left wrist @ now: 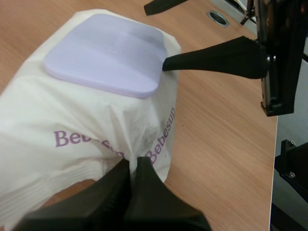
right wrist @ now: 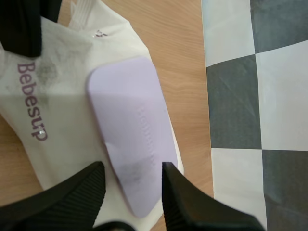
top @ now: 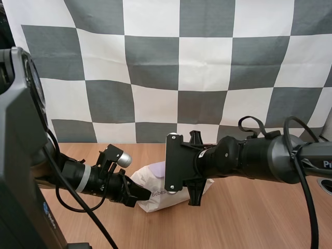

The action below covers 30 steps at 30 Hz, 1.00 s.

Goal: Open the wet wipes lid

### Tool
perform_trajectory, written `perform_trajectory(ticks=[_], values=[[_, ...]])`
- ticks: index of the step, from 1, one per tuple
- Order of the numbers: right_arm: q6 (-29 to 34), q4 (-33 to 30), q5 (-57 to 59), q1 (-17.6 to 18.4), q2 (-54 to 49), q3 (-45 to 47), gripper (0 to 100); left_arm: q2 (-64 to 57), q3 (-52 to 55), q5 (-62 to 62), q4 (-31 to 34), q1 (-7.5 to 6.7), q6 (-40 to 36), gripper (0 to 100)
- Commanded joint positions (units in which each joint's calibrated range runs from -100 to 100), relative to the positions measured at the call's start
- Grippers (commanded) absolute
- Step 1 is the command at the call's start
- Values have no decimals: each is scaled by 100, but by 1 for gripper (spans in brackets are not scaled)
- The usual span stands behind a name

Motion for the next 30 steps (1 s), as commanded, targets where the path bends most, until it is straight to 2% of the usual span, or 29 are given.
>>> perform_trajectory(ticks=[1,4,16,18,19,23,30], values=[[0,134,35,68,-4,9,64,1,3,0,-2,0,-57,0],[0,198,16,165,-4,9,63,1,3,0,-2,0,-57,0],[0,138,-196,144,-4,9,59,1,3,0,-2,0,-57,0],[0,138,-196,144,-4,9,52,1,3,0,-2,0,-57,0],[0,138,-178,144,-4,9,44,1,3,0,-2,0,-57,0],[0,262,-178,144,-4,9,1,1,3,0,-2,0,-57,0],[0,538,-249,144,-37,-24,0,1,3,0,-3,0,-57,0]])
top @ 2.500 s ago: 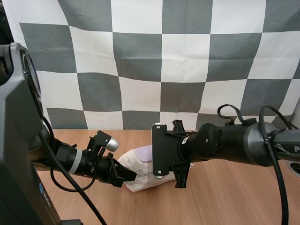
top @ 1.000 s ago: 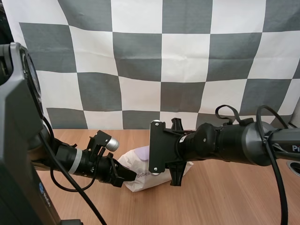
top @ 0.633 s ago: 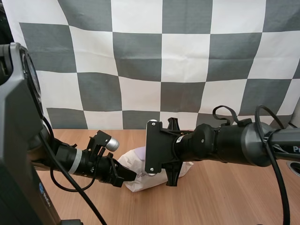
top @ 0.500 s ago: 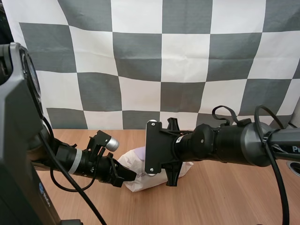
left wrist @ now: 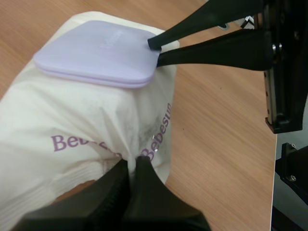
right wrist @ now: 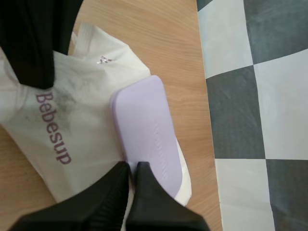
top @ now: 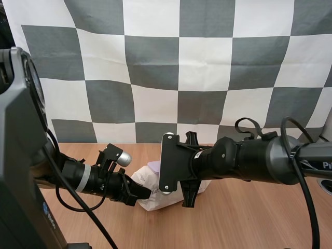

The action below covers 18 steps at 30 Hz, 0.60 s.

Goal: Open the wet wipes lid

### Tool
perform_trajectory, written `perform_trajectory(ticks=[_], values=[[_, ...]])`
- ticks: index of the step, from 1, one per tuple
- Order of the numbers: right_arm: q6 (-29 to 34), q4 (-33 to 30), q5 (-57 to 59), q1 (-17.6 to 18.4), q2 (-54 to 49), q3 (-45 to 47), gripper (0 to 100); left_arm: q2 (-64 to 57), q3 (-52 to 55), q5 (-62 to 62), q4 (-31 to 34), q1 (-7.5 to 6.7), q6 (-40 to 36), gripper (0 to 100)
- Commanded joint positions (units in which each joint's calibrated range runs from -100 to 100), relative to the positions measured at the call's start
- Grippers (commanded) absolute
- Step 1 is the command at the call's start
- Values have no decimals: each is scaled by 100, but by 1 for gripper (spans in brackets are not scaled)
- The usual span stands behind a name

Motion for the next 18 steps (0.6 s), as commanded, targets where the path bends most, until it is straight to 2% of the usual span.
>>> perform_trajectory(ticks=[1,5,10,18], values=[[8,38,-81,1,-34,-82,0,1,3,0,19,0,-57,0],[8,54,-102,1,-61,-376,0,1,3,-109,43,0,-60,0],[8,373,-102,1,-61,-729,0,1,3,-79,56,0,-60,0],[8,411,-102,1,27,-827,0,16,18,-99,56,0,-60,0]])
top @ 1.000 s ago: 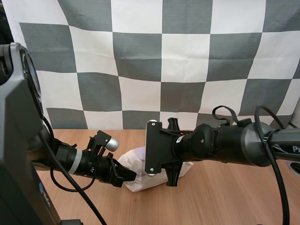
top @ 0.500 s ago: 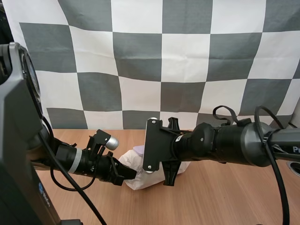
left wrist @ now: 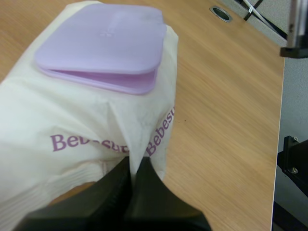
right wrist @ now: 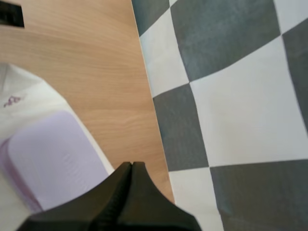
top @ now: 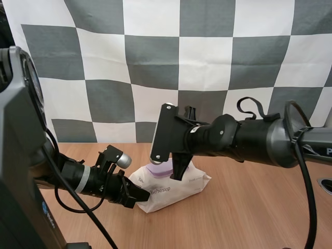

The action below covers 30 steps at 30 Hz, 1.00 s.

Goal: Open the wet wipes lid

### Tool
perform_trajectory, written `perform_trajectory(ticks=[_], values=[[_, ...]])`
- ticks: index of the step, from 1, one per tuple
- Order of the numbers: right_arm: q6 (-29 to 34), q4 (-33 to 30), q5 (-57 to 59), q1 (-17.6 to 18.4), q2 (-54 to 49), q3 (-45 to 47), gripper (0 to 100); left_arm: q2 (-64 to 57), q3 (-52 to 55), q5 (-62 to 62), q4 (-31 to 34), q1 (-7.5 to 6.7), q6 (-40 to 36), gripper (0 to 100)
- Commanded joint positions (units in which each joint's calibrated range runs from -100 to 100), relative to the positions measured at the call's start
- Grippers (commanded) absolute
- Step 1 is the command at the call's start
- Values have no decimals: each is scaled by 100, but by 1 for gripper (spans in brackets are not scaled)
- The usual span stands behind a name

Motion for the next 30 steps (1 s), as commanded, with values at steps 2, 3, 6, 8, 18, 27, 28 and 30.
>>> perform_trajectory(ticks=[2,3,6,8,18,27,28,30], values=[[-3,-9,50,1,47,4,0,-1,-1,26,-32,0,-60,0],[-3,-61,50,1,45,4,0,-1,-1,10,-32,0,-60,0],[-3,-434,520,-21,45,4,0,-1,-1,-10,-32,0,-60,0],[21,-746,1513,-54,-32,4,0,-1,-1,-10,-32,0,-60,0],[2737,-3340,4273,-172,-611,4,0,-1,-1,-10,-32,0,-60,0],[2728,-2865,3355,-36,-431,242,0,-1,-1,6,-21,0,-103,0],[2728,-2833,3226,-33,-374,242,0,-1,-1,6,-21,0,-103,0],[2728,-2823,2923,-33,-283,242,0,-1,-1,6,-11,0,-103,0]])
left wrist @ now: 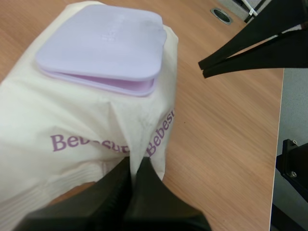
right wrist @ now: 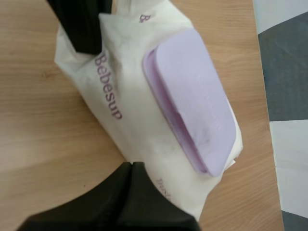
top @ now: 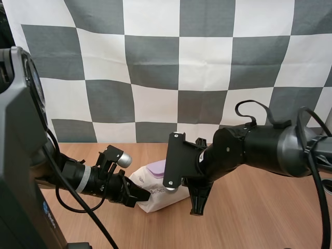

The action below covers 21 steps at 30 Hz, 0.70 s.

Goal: Open the wet wipes lid

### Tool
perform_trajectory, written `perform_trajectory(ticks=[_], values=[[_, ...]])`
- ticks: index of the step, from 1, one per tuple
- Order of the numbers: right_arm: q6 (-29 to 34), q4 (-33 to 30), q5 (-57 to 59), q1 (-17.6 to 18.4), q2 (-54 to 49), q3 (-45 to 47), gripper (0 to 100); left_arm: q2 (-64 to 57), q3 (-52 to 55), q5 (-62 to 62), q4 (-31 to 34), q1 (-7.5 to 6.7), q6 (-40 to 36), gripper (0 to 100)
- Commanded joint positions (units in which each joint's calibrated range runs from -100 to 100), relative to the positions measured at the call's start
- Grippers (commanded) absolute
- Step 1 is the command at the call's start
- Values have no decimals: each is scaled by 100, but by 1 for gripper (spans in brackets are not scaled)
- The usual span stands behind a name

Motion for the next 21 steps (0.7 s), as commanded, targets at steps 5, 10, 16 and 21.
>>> perform_trajectory(ticks=[5,10,16,21], values=[[335,218,-1717,47,607,-3,0,-1,-1,22,12,0,-5,0],[335,218,-2016,47,768,-14,0,-1,-1,38,13,0,-5,0],[335,152,-2214,47,764,-14,0,-1,-1,38,13,0,-5,0],[335,150,-2638,47,764,-14,0,-1,-1,36,24,0,-5,0]])
